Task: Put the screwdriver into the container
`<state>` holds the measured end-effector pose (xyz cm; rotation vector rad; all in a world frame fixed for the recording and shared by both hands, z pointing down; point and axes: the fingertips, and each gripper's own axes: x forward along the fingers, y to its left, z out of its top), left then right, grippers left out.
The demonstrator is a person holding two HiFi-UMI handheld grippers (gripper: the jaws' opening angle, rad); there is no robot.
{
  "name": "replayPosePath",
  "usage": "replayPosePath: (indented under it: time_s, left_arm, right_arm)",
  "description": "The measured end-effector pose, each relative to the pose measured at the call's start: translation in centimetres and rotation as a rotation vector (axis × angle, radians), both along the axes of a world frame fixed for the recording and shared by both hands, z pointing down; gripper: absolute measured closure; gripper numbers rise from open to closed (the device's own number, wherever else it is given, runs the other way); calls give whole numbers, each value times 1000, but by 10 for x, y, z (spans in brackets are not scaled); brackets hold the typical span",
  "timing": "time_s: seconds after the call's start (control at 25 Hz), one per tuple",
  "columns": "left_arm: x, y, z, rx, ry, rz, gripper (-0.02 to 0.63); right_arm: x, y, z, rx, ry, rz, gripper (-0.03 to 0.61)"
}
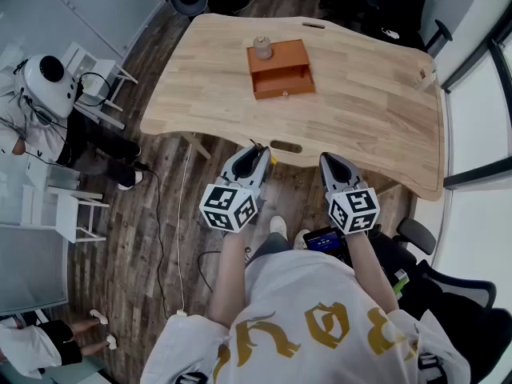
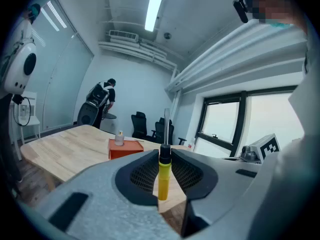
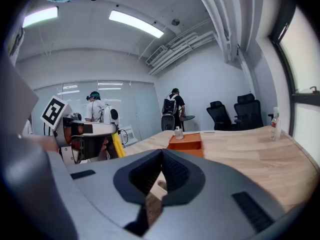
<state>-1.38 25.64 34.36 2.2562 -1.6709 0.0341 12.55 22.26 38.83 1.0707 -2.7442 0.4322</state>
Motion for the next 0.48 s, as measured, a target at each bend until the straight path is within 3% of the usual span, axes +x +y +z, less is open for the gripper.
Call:
replayPosePath:
  time_s: [0.48]
  left_arm:
    - [7, 7, 10, -27, 1, -18, 538]
  right_arm:
    - [17, -2, 0, -9, -37, 14, 569]
